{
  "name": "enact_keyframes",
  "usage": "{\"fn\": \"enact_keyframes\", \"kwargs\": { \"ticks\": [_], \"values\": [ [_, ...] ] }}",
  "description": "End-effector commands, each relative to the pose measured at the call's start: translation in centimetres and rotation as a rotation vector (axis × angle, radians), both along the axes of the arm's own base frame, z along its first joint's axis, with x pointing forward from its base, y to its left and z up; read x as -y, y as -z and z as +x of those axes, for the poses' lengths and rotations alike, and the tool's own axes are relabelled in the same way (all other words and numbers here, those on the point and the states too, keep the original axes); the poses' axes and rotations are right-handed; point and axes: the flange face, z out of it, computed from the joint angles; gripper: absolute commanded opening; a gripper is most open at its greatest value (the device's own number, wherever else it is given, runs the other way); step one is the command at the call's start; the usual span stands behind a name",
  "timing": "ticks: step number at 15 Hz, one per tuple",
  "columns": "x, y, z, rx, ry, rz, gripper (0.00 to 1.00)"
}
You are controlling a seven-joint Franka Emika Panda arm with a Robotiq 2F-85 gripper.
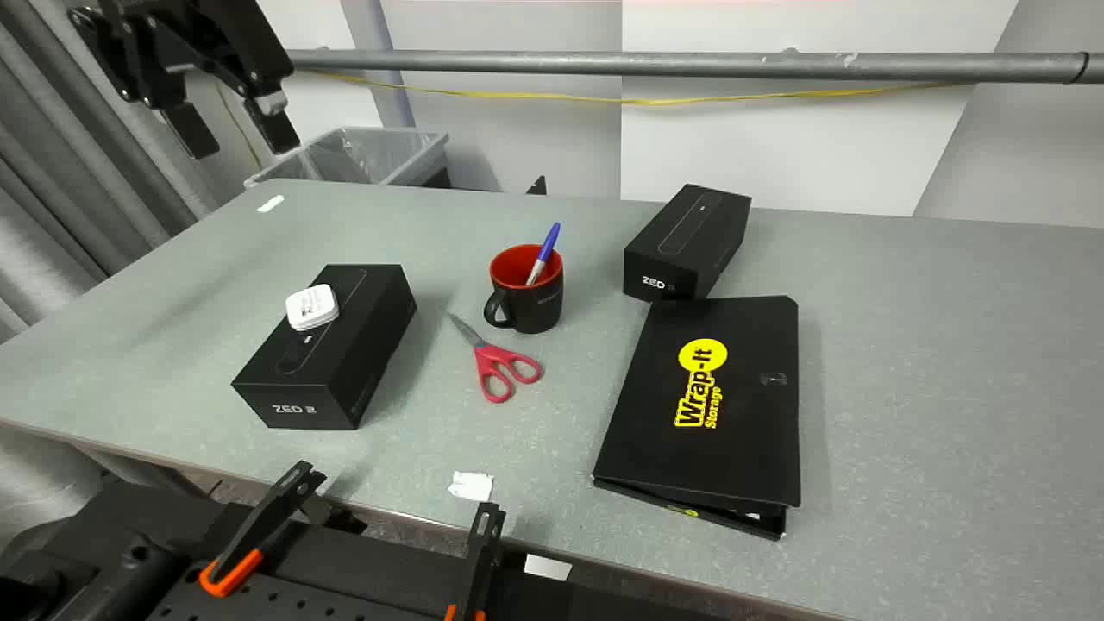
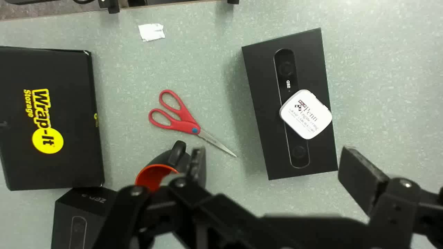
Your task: Take the blue pen out of the red and black mug and put it on the table
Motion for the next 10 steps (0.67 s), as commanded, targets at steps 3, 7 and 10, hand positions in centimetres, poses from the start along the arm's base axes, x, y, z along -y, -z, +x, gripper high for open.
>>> {"fn": "enact_keyframes", "kwargs": {
  "ticks": [3, 7, 10],
  "values": [
    [0.0, 0.0, 0.0, -0.001, 0.0, 0.0, 1.0],
    [0.0, 0.0, 0.0, -0.001, 0.0, 0.0, 1.0],
    [1.9, 0.6, 1.3, 0.034, 0.062, -0.024, 1.0]
  ]
}}
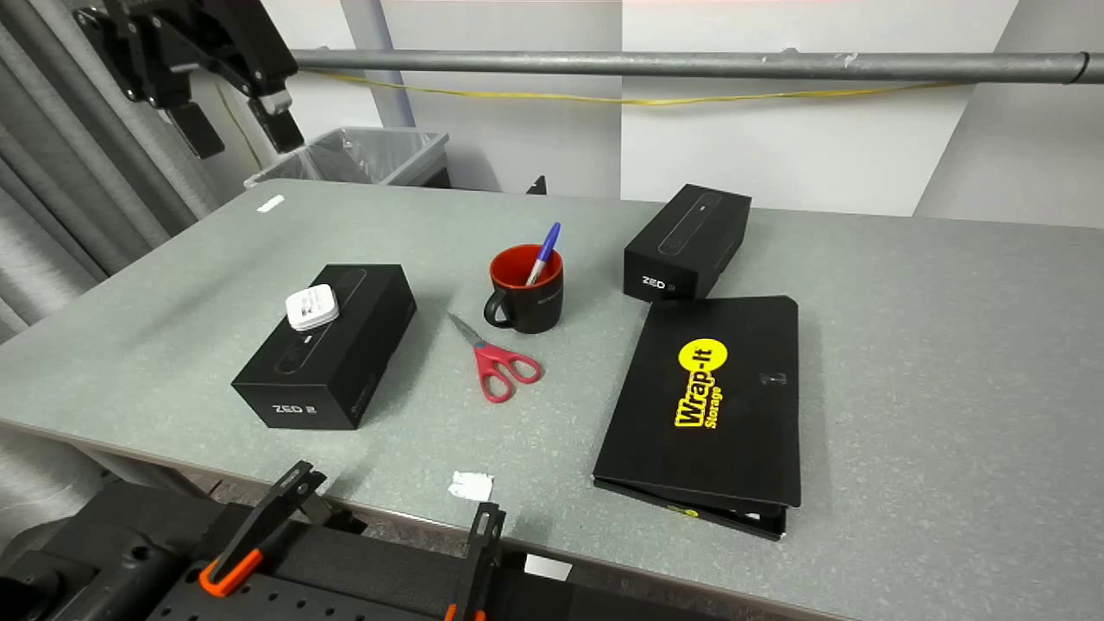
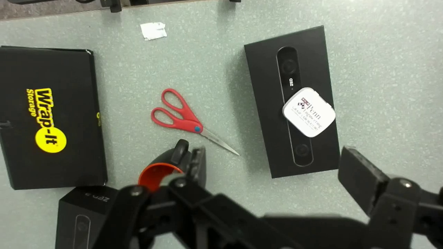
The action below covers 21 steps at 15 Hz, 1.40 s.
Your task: Take the blue pen out of the red and black mug and put it on the table
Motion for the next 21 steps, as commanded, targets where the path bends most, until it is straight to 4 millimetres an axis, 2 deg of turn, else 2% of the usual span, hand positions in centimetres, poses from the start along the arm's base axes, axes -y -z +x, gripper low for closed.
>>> {"fn": "enact_keyframes", "kwargs": {
  "ticks": [1, 6, 9, 10, 12, 16, 18, 21],
  "values": [
    [3.0, 0.9, 2.0, 0.063, 0.093, -0.033, 1.0],
    [11.1, 3.3, 6.4, 0.22, 0.249, -0.025, 1.0],
    [15.3, 4.8, 8.0, 0.243, 0.348, -0.02, 1.0],
    [13.9, 4.1, 6.8, 0.225, 0.296, -0.016, 1.0],
    [14.9, 4.9, 6.9, 0.21, 0.311, -0.014, 1.0],
    [14.1, 4.6, 6.9, 0.216, 0.293, -0.013, 1.0],
    [13.4, 5.7, 7.3, 0.242, 0.291, -0.039, 1.0],
    [13.6, 7.7, 8.8, 0.238, 0.288, -0.047, 1.0]
  ]
}}
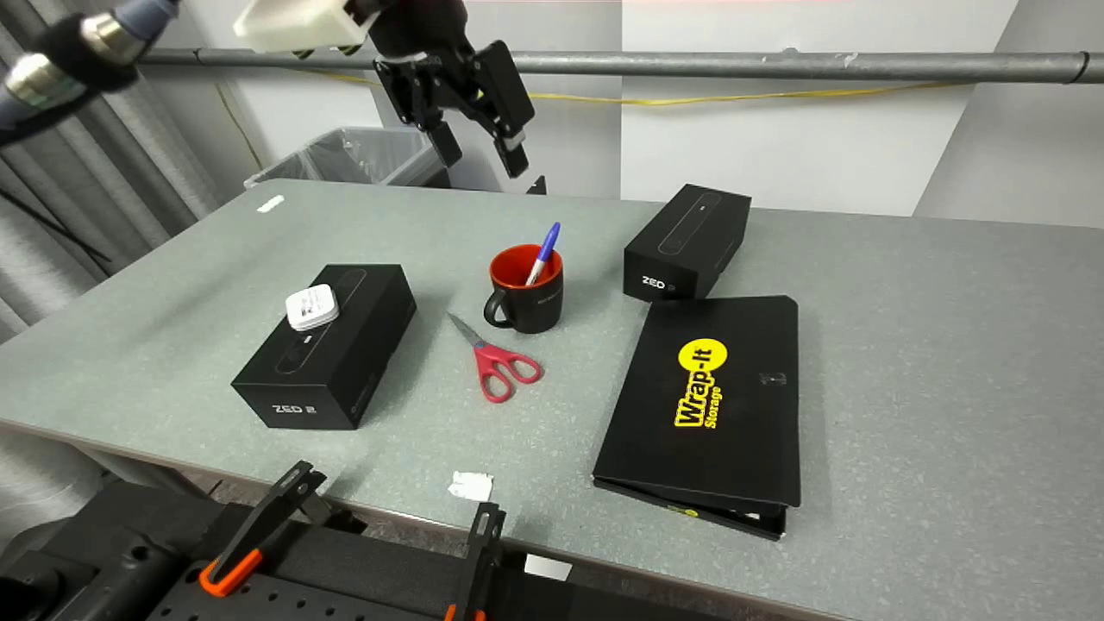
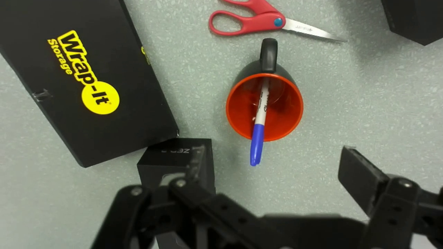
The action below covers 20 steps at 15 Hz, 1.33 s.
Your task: Take the blue pen out of the red and black mug and put it on the table
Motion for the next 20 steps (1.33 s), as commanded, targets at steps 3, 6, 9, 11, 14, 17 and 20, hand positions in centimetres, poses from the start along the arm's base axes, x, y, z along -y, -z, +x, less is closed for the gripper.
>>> {"fn": "enact_keyframes", "kwargs": {
  "ticks": [3, 6, 9, 11, 14, 17, 20],
  "values": [
    [0.4, 3.5, 3.0, 0.056, 0.028, -0.037, 1.0],
    [1.2, 5.1, 4.5, 0.103, 0.055, -0.069, 1.0],
    [1.6, 7.4, 5.7, 0.098, 0.084, -0.085, 1.0],
    [1.5, 8.8, 6.2, 0.089, 0.094, -0.1, 1.0],
    [1.5, 10.0, 6.9, 0.091, 0.107, -0.12, 1.0],
    [1.6, 11.3, 7.4, 0.088, 0.118, -0.129, 1.0],
    [1.3, 12.1, 7.7, 0.084, 0.118, -0.13, 1.0]
  ]
}}
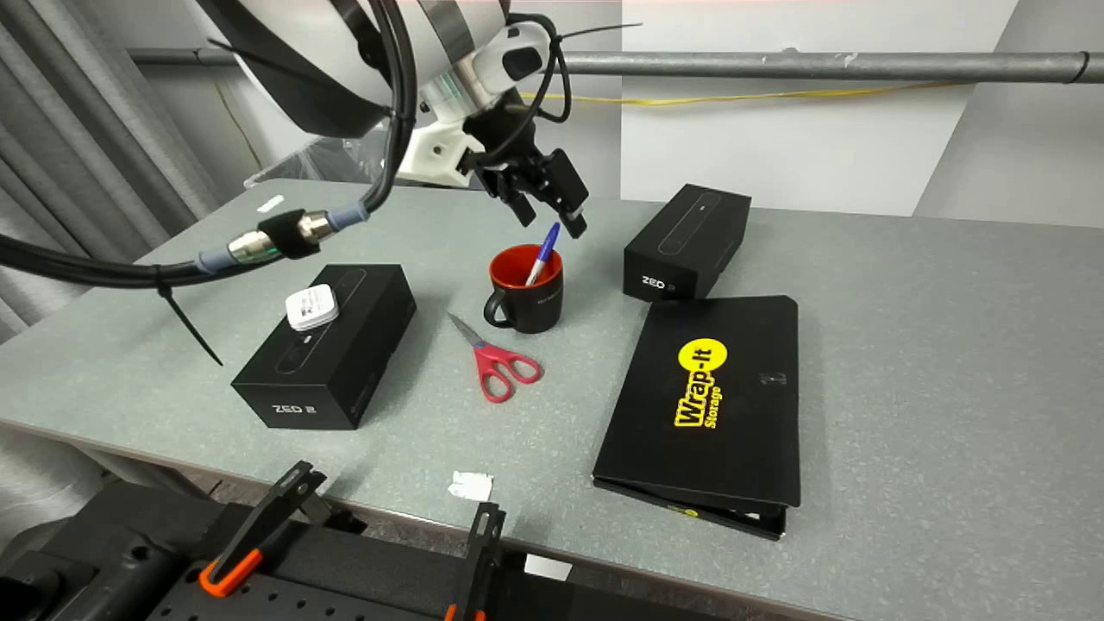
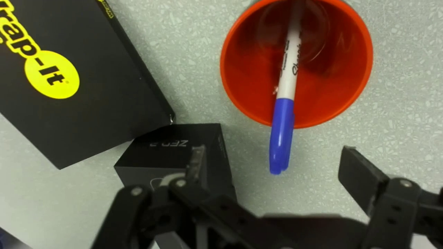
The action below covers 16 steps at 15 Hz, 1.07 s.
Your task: Take the blue pen out of the red and black mug and put it on the table
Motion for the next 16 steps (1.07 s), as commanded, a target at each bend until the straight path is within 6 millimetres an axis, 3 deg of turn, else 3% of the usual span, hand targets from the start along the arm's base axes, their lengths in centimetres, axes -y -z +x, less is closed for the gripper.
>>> {"fn": "enact_keyframes", "kwargs": {
  "ticks": [1, 2, 3, 5, 13, 15, 16],
  "values": [
    [-0.4, 1.1, 1.0, 0.017, 0.008, -0.002, 1.0],
    [-0.4, 1.3, 1.0, 0.01, 0.009, -0.001, 1.0],
    [-0.5, 1.5, 1.0, 0.007, 0.011, 0.002, 0.75],
    [-0.5, 1.3, 0.9, 0.006, 0.009, 0.004, 0.68],
    [-0.1, -0.2, 1.4, 0.033, 0.026, 0.043, 0.03],
    [0.0, -1.1, 1.5, 0.053, 0.04, 0.057, 0.0],
    [0.0, -2.0, 1.3, 0.067, 0.045, 0.07, 0.04]
  ]
}}
